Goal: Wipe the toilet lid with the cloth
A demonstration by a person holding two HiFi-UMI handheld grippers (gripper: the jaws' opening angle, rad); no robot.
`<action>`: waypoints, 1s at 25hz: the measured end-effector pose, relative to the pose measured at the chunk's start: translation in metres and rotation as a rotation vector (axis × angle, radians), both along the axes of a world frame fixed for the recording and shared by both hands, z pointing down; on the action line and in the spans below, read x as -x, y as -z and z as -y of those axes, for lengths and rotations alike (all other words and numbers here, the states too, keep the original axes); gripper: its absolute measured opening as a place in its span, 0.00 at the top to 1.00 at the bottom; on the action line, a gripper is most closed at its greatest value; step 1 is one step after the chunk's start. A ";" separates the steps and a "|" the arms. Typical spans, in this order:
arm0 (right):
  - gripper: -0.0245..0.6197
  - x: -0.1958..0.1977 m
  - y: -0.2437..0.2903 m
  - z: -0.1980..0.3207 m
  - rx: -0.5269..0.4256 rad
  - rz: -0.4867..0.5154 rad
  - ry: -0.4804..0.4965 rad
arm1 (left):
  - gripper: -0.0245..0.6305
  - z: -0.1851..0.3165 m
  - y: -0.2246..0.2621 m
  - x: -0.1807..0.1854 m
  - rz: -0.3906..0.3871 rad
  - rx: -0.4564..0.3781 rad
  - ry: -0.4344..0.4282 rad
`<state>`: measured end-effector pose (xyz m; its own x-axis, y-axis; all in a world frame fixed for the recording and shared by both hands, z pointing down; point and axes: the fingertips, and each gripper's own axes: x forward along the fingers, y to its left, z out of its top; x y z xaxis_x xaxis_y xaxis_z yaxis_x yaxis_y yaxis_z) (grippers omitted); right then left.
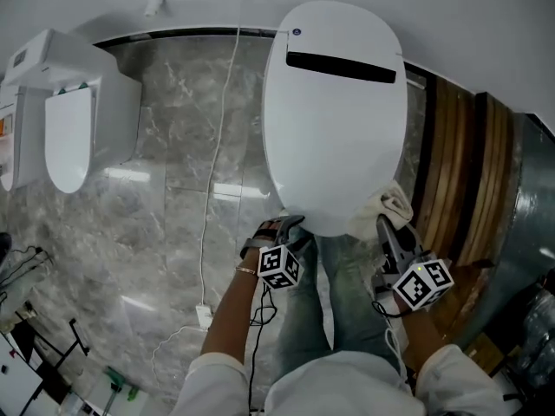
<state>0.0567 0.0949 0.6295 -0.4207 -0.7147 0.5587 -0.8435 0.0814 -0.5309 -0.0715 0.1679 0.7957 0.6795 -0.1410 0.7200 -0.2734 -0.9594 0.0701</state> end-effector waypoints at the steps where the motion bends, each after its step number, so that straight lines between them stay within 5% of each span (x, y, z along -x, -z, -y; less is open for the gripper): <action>1: 0.82 -0.002 -0.004 0.006 -0.004 0.004 -0.016 | 0.57 0.000 -0.005 0.000 0.009 0.014 0.015; 11: 0.82 -0.011 -0.023 0.012 0.037 0.025 -0.059 | 0.57 0.003 -0.039 -0.001 0.121 0.091 0.030; 18: 0.82 -0.014 -0.030 0.023 0.049 0.026 -0.053 | 0.57 0.003 -0.042 -0.002 0.124 0.105 0.033; 21: 0.82 -0.004 -0.034 0.041 0.058 0.024 -0.039 | 0.57 0.023 -0.028 0.002 0.086 0.143 0.171; 25: 0.82 0.039 -0.040 0.096 0.076 0.093 0.011 | 0.57 0.094 0.031 0.029 -0.087 0.133 0.507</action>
<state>0.0176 -0.0006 0.6692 -0.4807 -0.6669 0.5694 -0.7894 0.0464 -0.6121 -0.1001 0.0736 0.7648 0.6074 -0.3789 0.6982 -0.6886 -0.6893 0.2250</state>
